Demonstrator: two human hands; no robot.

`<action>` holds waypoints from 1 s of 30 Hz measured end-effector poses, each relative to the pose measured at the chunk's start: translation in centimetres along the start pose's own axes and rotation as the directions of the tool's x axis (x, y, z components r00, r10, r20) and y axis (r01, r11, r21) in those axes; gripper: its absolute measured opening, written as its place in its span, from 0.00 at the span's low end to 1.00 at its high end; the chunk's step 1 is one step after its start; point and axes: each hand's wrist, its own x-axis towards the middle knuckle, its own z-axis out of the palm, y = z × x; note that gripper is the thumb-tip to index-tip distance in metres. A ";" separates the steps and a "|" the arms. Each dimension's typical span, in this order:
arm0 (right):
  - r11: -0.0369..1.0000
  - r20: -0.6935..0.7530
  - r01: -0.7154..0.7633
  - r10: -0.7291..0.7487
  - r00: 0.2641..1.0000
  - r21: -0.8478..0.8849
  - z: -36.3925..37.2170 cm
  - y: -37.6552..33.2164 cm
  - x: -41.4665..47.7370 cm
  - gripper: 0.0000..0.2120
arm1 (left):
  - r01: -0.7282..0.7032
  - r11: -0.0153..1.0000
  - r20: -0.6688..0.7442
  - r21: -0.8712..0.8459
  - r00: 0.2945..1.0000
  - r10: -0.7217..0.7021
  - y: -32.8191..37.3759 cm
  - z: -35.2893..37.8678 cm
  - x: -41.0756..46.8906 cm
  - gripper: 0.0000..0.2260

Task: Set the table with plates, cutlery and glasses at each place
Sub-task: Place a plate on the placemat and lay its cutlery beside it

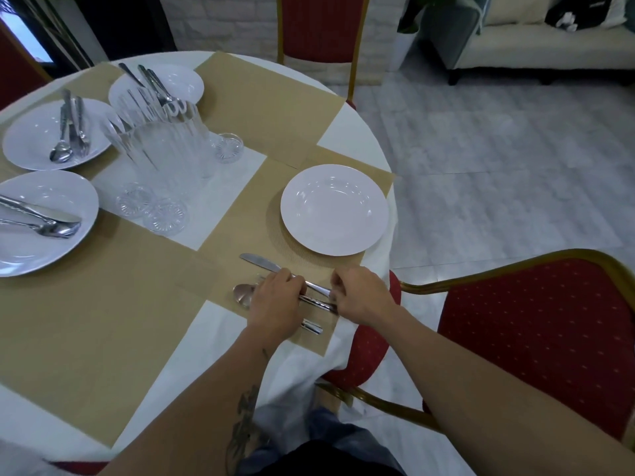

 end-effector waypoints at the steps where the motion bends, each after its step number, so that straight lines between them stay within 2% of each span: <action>1: 1.000 0.001 0.000 0.000 1.000 -0.001 0.1 -0.2 0.0 0.05 | 0.002 1.000 -0.005 -0.003 1.000 -0.002 -0.1 0.1 -0.1 0.08; 15: 0.995 -0.016 -0.098 0.098 0.995 0.013 0.7 -0.1 0.0 0.03 | 0.020 1.000 -0.036 -0.004 0.999 -0.020 0.3 0.8 0.0 0.08; 20: 0.977 -0.083 -0.135 0.150 0.985 0.165 0.5 0.3 -0.5 0.02 | 0.015 0.998 -0.091 -0.061 0.996 -0.021 -0.4 0.0 -0.8 0.10; 24: 0.979 -0.153 -0.028 0.060 0.986 0.203 0.9 -0.7 -1.8 0.03 | -0.103 0.992 -0.032 0.075 0.994 0.105 -3.2 -1.2 -2.3 0.10; 27: 0.986 -0.107 0.059 -0.042 0.993 0.159 1.6 -2.0 -3.0 0.04 | -0.221 0.953 0.038 0.207 0.975 0.218 -4.3 -1.5 -3.3 0.11; 30: 0.994 -0.054 0.090 -0.087 0.995 0.069 2.6 -3.3 -4.0 0.03 | -0.240 0.942 0.056 0.234 0.971 0.233 -4.1 -1.6 -3.4 0.11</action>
